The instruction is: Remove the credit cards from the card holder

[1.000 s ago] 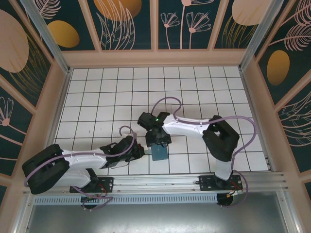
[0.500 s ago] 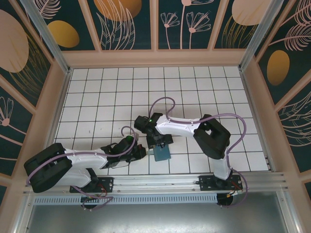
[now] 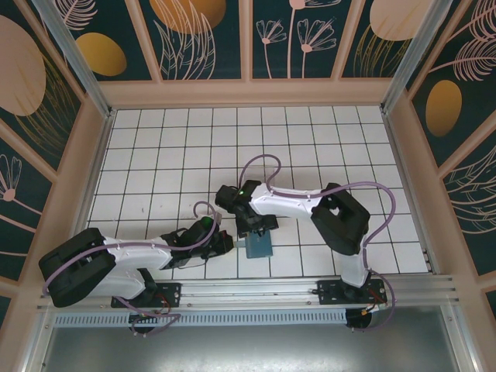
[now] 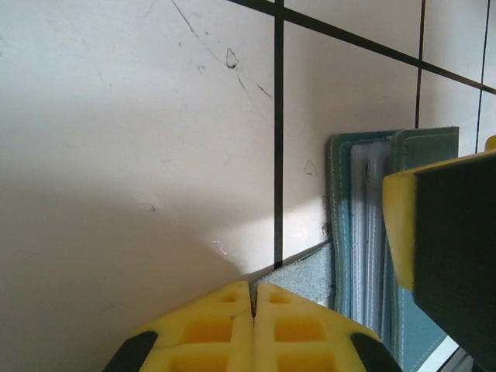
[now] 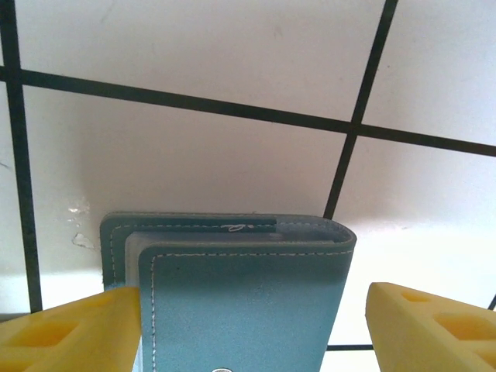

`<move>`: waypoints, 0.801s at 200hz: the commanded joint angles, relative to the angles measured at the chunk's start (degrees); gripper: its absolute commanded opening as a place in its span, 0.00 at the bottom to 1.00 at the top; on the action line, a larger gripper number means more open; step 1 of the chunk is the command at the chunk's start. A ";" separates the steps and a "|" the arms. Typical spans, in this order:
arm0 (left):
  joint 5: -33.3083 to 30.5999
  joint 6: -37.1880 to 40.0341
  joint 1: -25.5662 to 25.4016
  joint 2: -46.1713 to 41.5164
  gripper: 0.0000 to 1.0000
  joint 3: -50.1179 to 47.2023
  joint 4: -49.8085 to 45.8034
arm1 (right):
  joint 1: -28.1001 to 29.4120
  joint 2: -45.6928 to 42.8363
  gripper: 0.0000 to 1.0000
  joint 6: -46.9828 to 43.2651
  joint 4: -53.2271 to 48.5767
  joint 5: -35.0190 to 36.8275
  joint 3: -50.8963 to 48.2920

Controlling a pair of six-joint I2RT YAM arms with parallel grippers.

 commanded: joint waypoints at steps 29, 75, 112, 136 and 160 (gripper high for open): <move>1.38 -0.55 -0.32 2.18 0.02 0.02 -1.77 | -0.03 -4.41 0.76 2.47 -2.02 1.62 -2.41; 0.29 -0.97 -0.31 2.23 0.01 0.56 -3.26 | -0.26 -6.94 0.75 2.90 -2.18 1.63 -4.48; -1.09 -1.71 -0.29 1.44 0.01 0.67 -4.69 | -0.72 -9.45 0.68 3.28 -2.06 1.20 -6.27; -1.78 -2.20 -0.29 1.04 0.01 0.74 -5.50 | -0.97 -11.31 0.65 3.64 -1.85 0.59 -7.66; -2.22 -2.53 -0.37 0.93 0.01 0.91 -5.94 | -1.50 -13.45 0.58 4.16 -0.95 -1.00 -9.90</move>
